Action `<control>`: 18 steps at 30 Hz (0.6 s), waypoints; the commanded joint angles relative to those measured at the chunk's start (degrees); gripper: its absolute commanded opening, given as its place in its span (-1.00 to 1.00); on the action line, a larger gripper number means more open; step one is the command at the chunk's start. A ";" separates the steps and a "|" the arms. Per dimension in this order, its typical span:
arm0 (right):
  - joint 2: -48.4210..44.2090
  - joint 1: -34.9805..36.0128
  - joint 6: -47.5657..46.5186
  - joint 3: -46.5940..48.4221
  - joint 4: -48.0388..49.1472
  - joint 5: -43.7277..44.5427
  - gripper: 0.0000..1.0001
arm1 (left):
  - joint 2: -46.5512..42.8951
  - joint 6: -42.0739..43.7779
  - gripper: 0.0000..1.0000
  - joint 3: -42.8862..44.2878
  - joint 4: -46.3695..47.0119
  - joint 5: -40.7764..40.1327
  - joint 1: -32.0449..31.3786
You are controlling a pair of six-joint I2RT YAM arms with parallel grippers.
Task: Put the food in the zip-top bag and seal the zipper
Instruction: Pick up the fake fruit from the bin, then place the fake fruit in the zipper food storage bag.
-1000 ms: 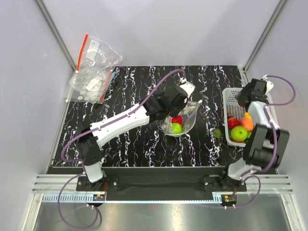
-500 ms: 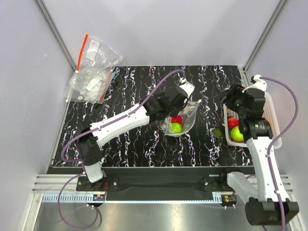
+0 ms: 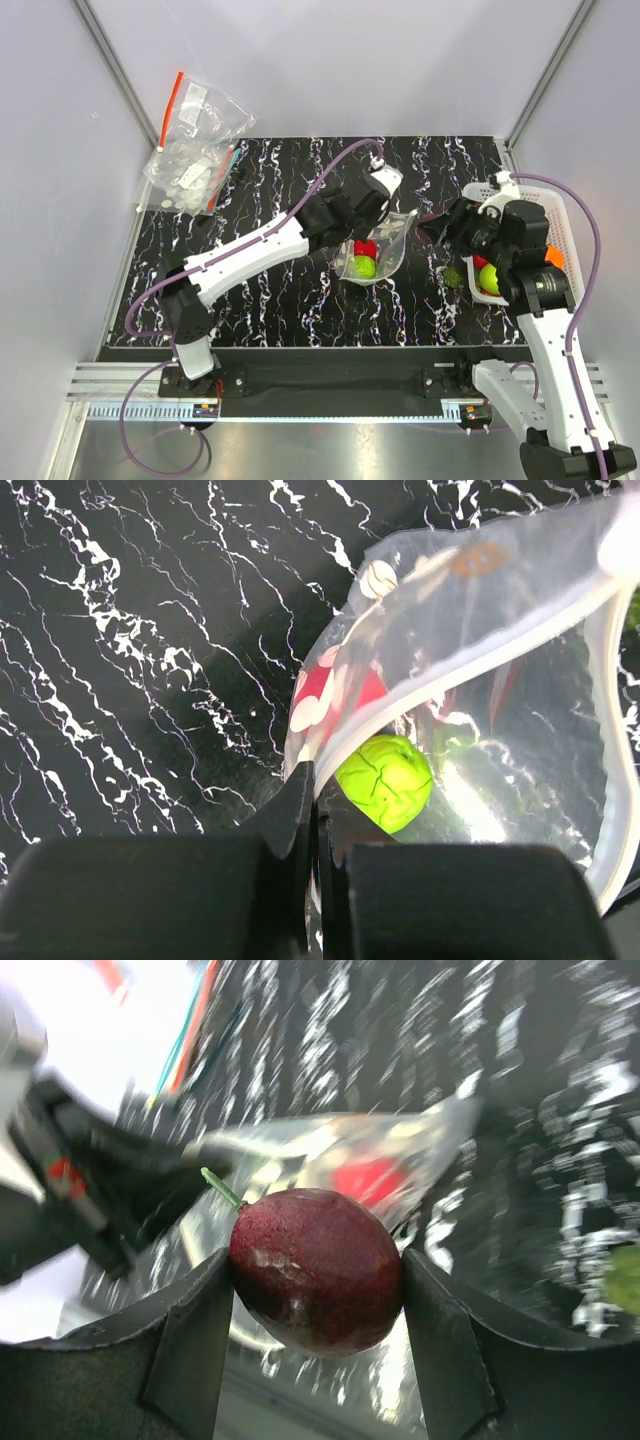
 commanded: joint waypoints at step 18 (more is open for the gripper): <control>5.35 10.79 5.00 -5.54 12.29 -18.48 -0.03 | 3.28 -3.16 -0.95 7.91 -1.36 -1.39 -0.30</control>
